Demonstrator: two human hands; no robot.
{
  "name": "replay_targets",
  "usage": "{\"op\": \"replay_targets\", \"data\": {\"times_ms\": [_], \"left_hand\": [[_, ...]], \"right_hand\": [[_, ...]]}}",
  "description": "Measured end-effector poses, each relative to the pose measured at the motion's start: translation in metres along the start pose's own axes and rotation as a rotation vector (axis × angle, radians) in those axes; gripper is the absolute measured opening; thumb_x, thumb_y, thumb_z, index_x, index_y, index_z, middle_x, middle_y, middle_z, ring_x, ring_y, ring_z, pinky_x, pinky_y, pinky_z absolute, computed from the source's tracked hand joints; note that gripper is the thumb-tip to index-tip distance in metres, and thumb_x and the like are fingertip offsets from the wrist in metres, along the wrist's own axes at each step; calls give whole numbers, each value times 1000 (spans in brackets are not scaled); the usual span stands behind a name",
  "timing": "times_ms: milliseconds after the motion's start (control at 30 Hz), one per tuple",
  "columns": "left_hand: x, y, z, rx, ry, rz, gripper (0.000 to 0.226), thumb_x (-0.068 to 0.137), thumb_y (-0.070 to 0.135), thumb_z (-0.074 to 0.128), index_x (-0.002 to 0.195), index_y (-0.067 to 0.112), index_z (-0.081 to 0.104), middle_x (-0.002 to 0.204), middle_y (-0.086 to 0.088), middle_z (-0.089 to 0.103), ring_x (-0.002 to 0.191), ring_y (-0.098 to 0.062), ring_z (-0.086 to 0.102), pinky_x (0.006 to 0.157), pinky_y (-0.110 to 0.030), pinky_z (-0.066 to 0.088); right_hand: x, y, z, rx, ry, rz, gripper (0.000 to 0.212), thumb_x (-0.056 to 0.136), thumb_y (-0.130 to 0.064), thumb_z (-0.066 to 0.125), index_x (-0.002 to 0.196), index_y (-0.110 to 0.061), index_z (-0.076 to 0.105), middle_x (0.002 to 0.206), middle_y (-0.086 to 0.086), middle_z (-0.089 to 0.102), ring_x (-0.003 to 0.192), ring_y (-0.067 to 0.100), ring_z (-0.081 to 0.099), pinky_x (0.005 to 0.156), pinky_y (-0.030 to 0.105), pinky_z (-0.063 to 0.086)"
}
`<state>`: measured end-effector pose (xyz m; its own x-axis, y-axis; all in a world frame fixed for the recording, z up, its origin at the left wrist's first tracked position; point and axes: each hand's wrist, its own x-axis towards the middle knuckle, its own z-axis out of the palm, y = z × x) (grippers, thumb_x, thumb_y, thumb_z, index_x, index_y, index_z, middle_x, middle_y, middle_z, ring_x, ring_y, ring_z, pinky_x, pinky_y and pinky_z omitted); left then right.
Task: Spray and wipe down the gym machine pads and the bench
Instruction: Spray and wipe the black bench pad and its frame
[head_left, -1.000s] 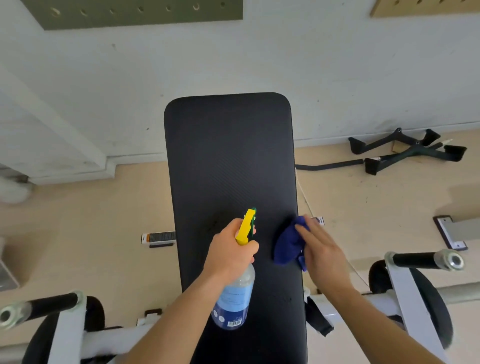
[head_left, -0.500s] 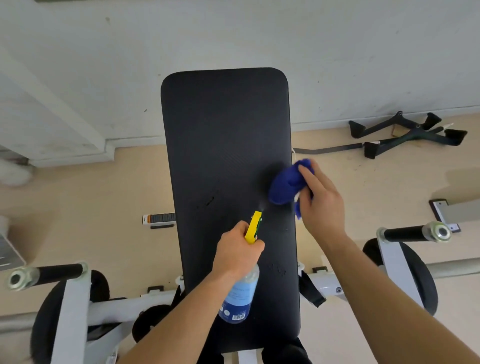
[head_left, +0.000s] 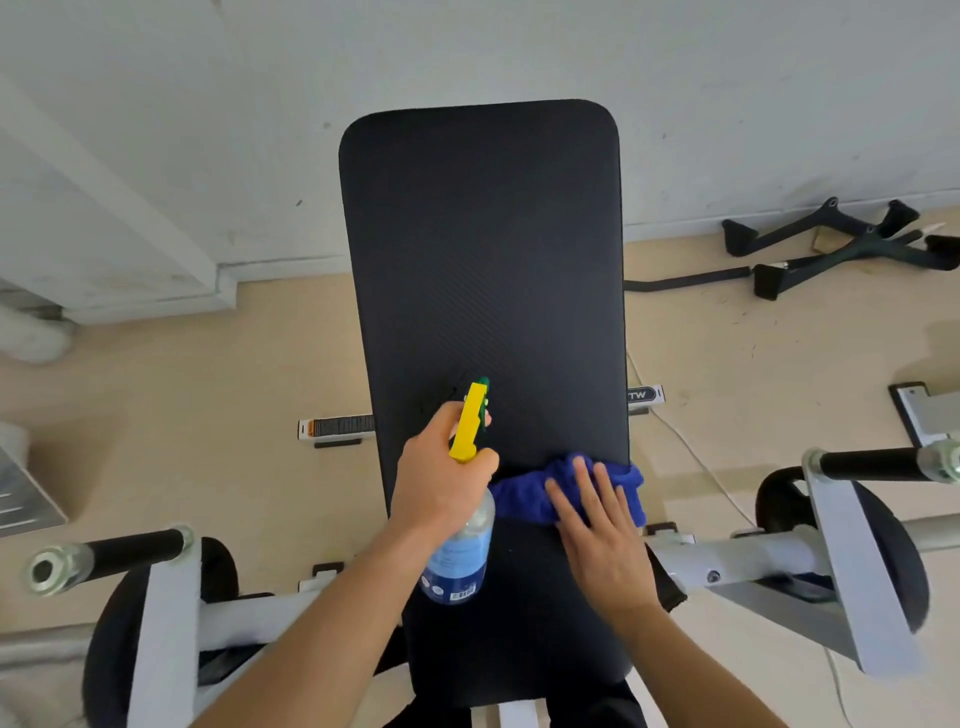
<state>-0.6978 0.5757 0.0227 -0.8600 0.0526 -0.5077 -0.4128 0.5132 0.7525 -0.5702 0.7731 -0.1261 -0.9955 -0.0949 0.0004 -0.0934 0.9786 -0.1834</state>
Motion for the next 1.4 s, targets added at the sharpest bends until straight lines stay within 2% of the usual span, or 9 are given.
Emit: {"op": "replay_targets", "data": {"times_ms": [233,400,733,833,900,1067,1133,1233,1400], "left_hand": [[-2,-4,-7,-44,-97,-5,25,74,20,58,94,31,66,90,-3,73,68,-18,75,71,-35,56],[0,-14,-5,-83,-88,-7,30,70,26,57,98,33,67,95,-6,74,69,-22,75,83,-49,60],[7,-24,-21,13,-96,-28,31,67,25,57,95,36,64,90,4,75,65,-15,74,82,-47,59],[0,-28,-25,43,-127,-29,30,69,26,57,96,37,63,92,4,74,65,-14,74,80,-46,59],[-6,-31,-27,56,-165,-30,27,71,25,58,96,36,62,91,3,73,66,-14,74,79,-42,58],[-22,-43,-31,69,-165,-42,21,76,24,60,94,34,62,87,0,72,69,-18,74,75,-40,58],[-23,-47,-33,58,-151,-69,14,79,21,60,91,29,63,91,-5,72,71,-24,74,72,-37,59],[-24,-54,-37,66,-107,-90,5,87,17,63,87,20,60,88,-13,70,70,-28,74,68,-37,59],[-32,-65,-42,108,-105,-63,14,84,19,64,79,28,55,77,-10,66,74,-31,70,75,-53,58]], "right_hand": [[116,57,-58,-95,79,-258,58,96,-12,36,153,-21,40,162,14,29,148,38,28,112,56,38],[206,47,-87,-32,220,-3,62,96,0,41,155,-17,35,165,14,21,151,38,21,117,53,33],[25,-7,-4,-43,53,-183,65,90,-4,36,154,-17,29,161,11,33,149,32,26,119,47,23],[5,-6,-19,68,-29,-104,76,76,8,65,146,-18,50,157,7,41,144,29,38,96,41,54],[3,-4,-39,206,-11,77,69,70,10,74,134,-13,63,152,8,48,133,33,53,79,37,60],[30,5,-100,498,286,405,40,96,-1,45,127,-11,68,145,0,53,125,18,54,103,18,38],[53,2,-122,573,342,450,41,98,4,48,131,-13,65,146,2,51,129,19,50,108,28,41],[97,-5,-138,577,398,362,41,98,1,50,135,-14,62,145,10,50,128,24,51,106,40,46],[189,-17,-145,609,390,231,46,99,-8,46,143,-18,54,155,4,41,140,16,41,111,12,28]]}}
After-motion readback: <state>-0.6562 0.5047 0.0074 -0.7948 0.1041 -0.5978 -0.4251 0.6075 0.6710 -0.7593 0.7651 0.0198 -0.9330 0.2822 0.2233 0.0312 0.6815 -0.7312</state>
